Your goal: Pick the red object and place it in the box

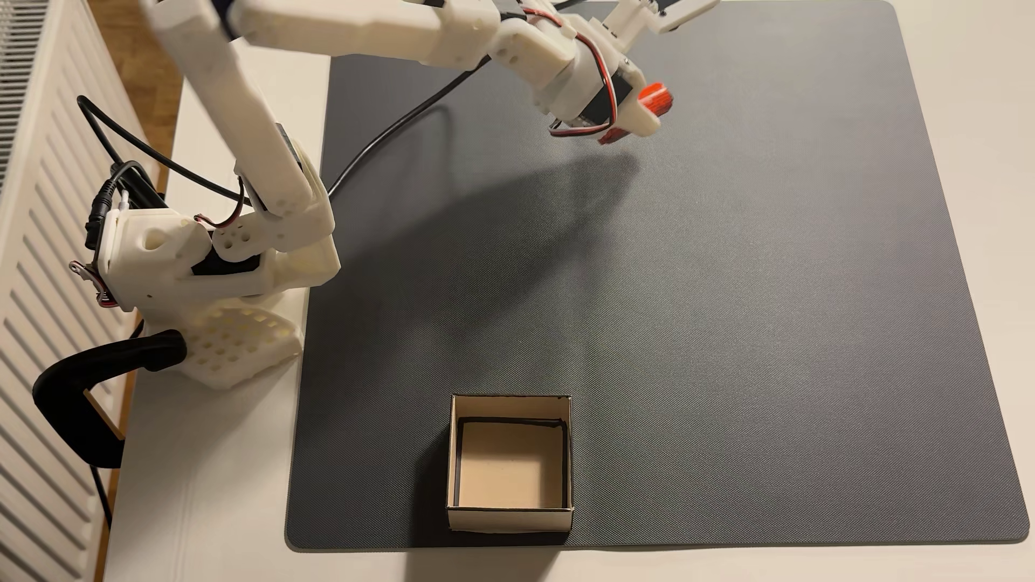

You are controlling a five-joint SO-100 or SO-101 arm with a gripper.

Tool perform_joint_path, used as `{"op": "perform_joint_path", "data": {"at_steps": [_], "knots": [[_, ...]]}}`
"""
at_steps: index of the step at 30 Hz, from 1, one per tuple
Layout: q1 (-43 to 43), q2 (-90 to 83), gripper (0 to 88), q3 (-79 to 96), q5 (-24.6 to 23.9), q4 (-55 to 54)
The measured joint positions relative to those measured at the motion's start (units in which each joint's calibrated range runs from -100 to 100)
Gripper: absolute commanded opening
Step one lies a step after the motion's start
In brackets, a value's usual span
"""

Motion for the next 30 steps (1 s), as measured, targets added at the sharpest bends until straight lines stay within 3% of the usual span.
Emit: {"op": "perform_joint_path", "data": {"at_steps": [9, 18, 30], "knots": [[15.6, -31.7, 2.6, 4.6, 6.8, 20.3], [32.7, -58.3, 2.6, 22.6, 7.9, 23.9], [45.7, -81.7, 2.7, 39.1, 7.7, 26.0]]}}
